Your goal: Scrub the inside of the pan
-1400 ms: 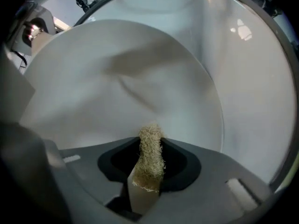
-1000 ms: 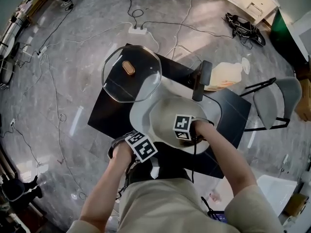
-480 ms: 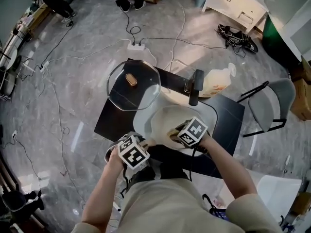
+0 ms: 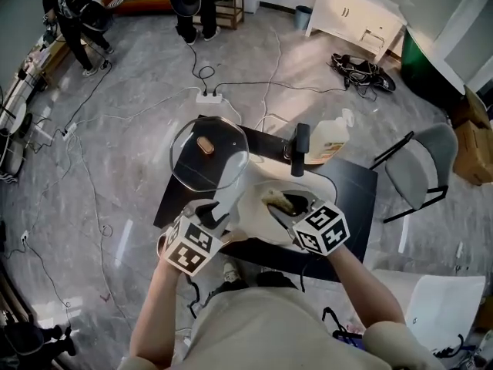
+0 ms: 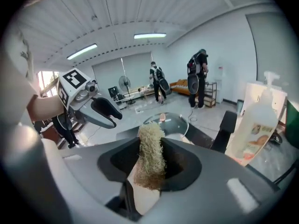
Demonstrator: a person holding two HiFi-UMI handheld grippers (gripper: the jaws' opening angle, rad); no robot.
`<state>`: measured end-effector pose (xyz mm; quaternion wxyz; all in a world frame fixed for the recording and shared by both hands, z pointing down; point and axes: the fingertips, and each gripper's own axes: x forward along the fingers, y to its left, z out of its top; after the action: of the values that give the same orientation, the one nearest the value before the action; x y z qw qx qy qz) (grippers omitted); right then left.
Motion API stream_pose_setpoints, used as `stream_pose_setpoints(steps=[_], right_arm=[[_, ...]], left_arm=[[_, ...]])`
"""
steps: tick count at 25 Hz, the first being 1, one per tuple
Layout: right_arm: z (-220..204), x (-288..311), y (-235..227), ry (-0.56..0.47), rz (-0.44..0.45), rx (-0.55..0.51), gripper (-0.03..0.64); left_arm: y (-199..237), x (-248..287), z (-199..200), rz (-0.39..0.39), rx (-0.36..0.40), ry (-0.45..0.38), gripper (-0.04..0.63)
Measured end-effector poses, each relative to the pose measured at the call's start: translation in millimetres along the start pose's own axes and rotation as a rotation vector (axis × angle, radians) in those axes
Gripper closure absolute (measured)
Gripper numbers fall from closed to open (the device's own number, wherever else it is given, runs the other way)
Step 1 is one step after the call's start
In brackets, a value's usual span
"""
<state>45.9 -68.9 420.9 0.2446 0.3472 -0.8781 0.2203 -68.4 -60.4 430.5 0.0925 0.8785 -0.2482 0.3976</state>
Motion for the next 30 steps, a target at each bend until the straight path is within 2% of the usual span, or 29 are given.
stream_pose_setpoints(steps=[4,10,17,19,23,27,30], right_arm=[[55,-36,11,-0.169,-0.065,-0.061,0.474],[126,-91,30,-0.4,-0.124,-0.113,0.474],[185,-159,53,-0.619,-0.19,-0.154,0.474],[199,-179,60,-0.667,-0.208,-0.172,0.474],[217,-211,71,-0.749,-0.243,-0.208,0.474],[224,-240,78,-0.819,-0.27,-0.215,0.474],[222,-256,80,-0.833,-0.291,-0.227,0.476]], left_arm=[[15,-38,46,0.123,0.053,-0.165,0.476],[21,-101,115,0.225,0.144,-0.381,0.505],[27,-171,163,0.312,0.005,-0.616,0.547],[28,-191,174,0.331,-0.008,-0.667,0.565],[20,-222,189,0.33,0.021,-0.773,0.571],[7,-240,203,0.333,0.079,-0.858,0.581],[-4,-245,208,0.326,0.119,-0.888,0.592]])
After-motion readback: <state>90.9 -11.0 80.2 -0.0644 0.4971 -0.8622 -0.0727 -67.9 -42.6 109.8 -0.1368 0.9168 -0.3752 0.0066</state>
